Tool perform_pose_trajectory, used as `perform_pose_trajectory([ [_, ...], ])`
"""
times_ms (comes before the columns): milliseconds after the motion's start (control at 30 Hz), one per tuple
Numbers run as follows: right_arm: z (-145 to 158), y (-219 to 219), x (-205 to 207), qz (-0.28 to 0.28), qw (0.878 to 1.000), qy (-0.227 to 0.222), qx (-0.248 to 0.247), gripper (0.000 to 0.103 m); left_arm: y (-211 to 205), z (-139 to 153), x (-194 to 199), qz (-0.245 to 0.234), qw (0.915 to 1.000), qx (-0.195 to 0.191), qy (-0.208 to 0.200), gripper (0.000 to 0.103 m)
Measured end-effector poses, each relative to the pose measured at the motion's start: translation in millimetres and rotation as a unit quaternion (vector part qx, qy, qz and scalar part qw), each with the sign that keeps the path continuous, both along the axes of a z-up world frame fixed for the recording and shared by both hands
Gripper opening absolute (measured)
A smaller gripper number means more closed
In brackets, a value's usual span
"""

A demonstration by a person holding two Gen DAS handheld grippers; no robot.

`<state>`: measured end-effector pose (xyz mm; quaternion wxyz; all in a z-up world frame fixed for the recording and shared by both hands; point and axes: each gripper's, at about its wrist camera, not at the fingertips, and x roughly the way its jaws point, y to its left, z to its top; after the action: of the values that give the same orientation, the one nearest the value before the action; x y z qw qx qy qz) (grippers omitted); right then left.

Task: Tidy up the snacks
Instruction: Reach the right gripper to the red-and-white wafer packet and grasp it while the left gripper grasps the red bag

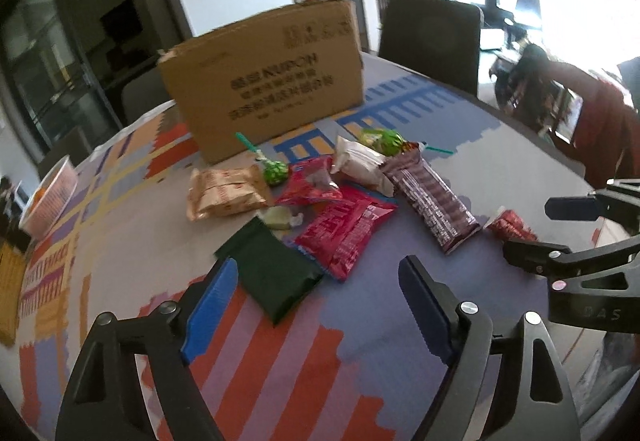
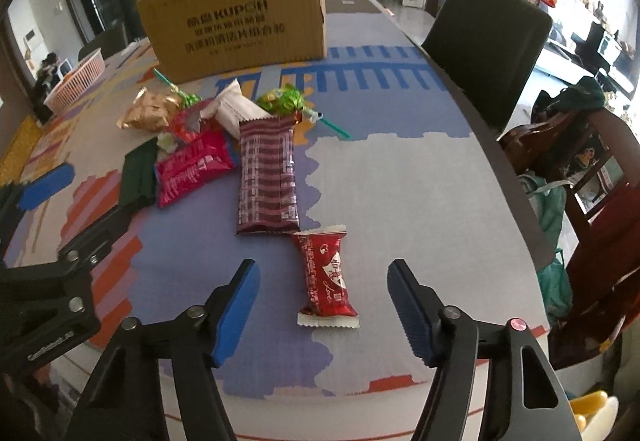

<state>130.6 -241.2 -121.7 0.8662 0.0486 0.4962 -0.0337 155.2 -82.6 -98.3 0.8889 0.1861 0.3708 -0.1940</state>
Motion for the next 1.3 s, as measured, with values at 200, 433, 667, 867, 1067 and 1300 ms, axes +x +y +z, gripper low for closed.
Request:
perform_pose_trajectory([
  [200, -5, 0, 7, -0.004, 1.0, 0.018, -0.008, 0.059, -10, -12, 20, -0.051, 0.9986, 0.013, 0.005, 0.081],
  [433, -9, 1, 14, -0.008, 0.999, 0.031, -0.019, 0.052, -18, -25, 43, -0.088, 0.9956, 0.008, 0.033, 0.077],
  [667, -11, 1, 21, -0.01, 0.999, 0.042, -0.019, 0.041, -26, -36, 60, -0.1, 0.9932, 0.001, 0.059, 0.068],
  [867, -15, -1, 24, -0.008, 0.999, 0.049, -0.013, 0.034, -28, -42, 71, -0.096, 0.9908, -0.015, 0.093, 0.063],
  [1067, -17, -3, 25, -0.006, 0.999, 0.048, -0.002, 0.031, -31, -46, 82, -0.08, 0.9874, -0.035, 0.132, 0.059],
  [1300, -18, -8, 26, -0.006, 0.999, 0.043, 0.013, 0.025, -35, -44, 78, -0.069, 0.9869, -0.031, 0.142, 0.043],
])
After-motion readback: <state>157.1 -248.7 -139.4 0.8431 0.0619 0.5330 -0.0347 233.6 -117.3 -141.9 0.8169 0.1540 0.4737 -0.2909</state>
